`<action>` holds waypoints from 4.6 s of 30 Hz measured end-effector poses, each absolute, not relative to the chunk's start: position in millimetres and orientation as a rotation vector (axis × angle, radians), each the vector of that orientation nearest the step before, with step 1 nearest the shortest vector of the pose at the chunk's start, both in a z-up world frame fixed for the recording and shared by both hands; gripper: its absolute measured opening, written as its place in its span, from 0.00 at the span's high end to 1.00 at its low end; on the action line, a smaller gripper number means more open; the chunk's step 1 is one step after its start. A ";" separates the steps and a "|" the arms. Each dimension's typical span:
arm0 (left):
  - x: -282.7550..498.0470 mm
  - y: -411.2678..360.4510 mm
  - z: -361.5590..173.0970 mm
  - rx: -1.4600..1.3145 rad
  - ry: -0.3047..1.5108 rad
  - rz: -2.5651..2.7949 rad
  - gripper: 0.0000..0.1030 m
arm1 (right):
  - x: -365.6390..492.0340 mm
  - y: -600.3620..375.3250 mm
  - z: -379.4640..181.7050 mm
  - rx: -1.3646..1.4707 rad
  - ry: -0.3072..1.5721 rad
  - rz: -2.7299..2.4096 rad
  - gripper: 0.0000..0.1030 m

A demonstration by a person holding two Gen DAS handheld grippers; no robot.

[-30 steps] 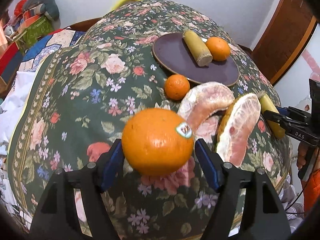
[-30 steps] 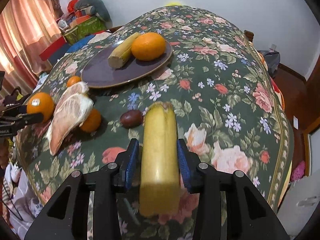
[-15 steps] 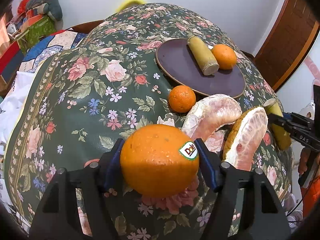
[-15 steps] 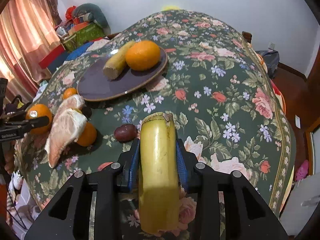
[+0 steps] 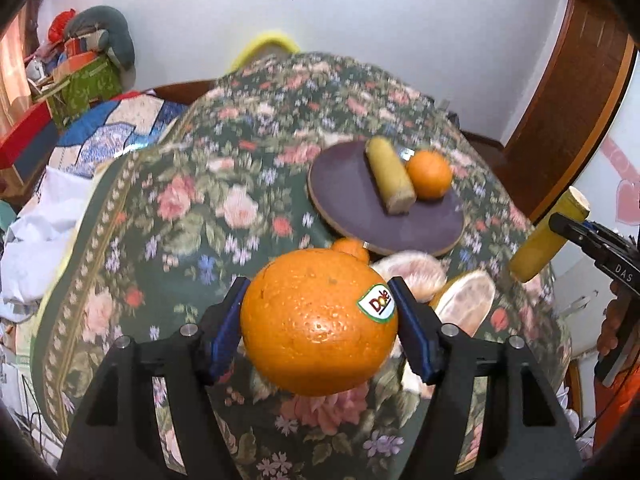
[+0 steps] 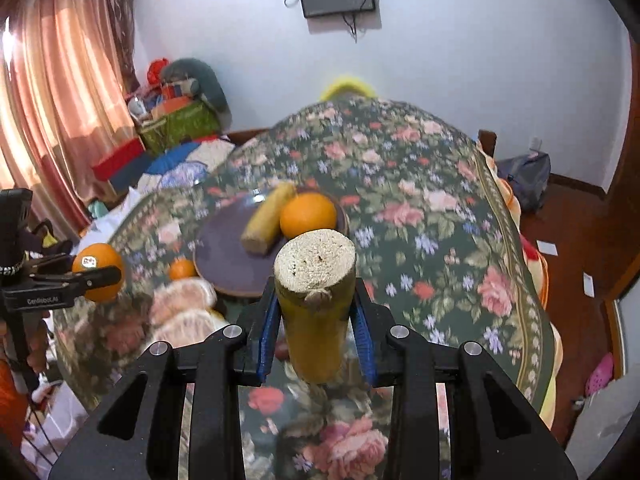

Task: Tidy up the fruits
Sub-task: 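Carry the cylinder with the right tool while the left tool carries the Dole orange to the plate, then set the cylinder and Dole orange on the plate and open both tools, then grasp a pink pomelo segment with the right tool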

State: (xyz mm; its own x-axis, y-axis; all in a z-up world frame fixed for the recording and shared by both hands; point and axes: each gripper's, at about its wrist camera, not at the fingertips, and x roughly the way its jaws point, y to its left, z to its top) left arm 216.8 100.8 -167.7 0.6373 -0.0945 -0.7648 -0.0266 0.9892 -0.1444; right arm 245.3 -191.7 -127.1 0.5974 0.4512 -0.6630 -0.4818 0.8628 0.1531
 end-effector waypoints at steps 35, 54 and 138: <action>331.5 74.5 -189.5 -0.109 0.871 -0.104 0.34 | 316.4 -108.9 -152.9 -0.109 0.793 0.665 0.70; 370.6 73.3 -220.0 -0.129 0.988 -0.111 0.34 | 346.0 -88.9 -163.4 -0.106 0.823 0.681 0.69; 190.0 48.6 -226.1 -0.039 1.021 -0.116 0.23 | 226.4 -97.1 -165.0 -0.011 0.897 0.759 0.84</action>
